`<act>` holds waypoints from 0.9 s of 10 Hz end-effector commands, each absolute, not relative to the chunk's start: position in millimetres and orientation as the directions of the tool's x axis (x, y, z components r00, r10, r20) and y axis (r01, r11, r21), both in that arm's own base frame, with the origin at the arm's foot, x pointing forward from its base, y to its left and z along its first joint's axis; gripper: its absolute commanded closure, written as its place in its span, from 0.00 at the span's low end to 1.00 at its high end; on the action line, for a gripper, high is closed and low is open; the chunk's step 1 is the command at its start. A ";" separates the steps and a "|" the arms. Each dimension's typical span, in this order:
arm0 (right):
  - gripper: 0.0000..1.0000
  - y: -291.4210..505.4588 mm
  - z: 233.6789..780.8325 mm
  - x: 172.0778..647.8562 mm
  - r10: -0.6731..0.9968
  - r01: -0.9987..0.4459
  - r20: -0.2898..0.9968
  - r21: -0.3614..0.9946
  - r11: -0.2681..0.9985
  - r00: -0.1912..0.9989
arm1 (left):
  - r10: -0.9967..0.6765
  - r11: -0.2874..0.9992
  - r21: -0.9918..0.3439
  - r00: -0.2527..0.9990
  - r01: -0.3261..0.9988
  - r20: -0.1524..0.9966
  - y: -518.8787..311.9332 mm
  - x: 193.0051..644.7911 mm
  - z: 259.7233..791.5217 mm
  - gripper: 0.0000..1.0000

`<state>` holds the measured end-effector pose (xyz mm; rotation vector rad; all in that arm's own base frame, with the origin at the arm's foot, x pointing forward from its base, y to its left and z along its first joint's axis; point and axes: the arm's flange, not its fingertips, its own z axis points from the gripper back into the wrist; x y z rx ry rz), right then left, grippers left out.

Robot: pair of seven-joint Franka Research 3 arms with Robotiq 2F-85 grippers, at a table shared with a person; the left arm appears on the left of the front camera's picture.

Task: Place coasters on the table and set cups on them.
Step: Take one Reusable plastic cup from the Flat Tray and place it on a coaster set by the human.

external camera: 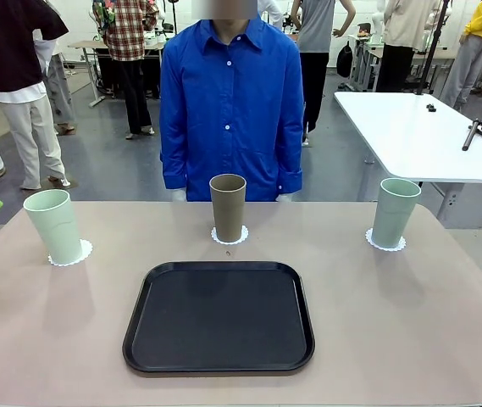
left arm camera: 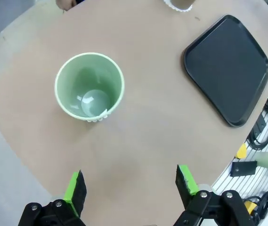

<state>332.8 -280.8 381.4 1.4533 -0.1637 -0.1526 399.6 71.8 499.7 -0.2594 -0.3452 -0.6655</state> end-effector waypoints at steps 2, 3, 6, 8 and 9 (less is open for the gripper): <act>0.00 -280.9 382.4 332.9 -0.205 0.000 0.024 0.993 0.116 0.978 | -0.553 0.778 -0.099 0.751 0.620 0.360 52.5 385.1 501.7 0.00; 0.00 -280.9 382.4 332.9 -0.205 0.000 0.024 0.993 0.116 0.978 | -0.562 0.761 -0.116 0.738 0.638 0.374 62.6 396.6 501.9 0.00; 0.00 -280.9 382.4 332.9 -0.205 0.000 0.024 0.993 0.116 0.978 | -0.562 0.761 -0.116 0.738 0.638 0.374 62.6 396.6 501.9 0.00; 0.00 -280.9 382.4 332.9 -0.205 0.000 0.024 0.993 0.116 0.978 | -0.562 0.761 -0.116 0.738 0.638 0.374 62.6 396.6 501.9 0.00; 0.00 -280.9 382.4 332.9 -0.205 0.000 0.024 0.993 0.116 0.978 | -0.550 0.762 -0.134 0.742 0.634 0.383 62.9 393.6 500.4 0.00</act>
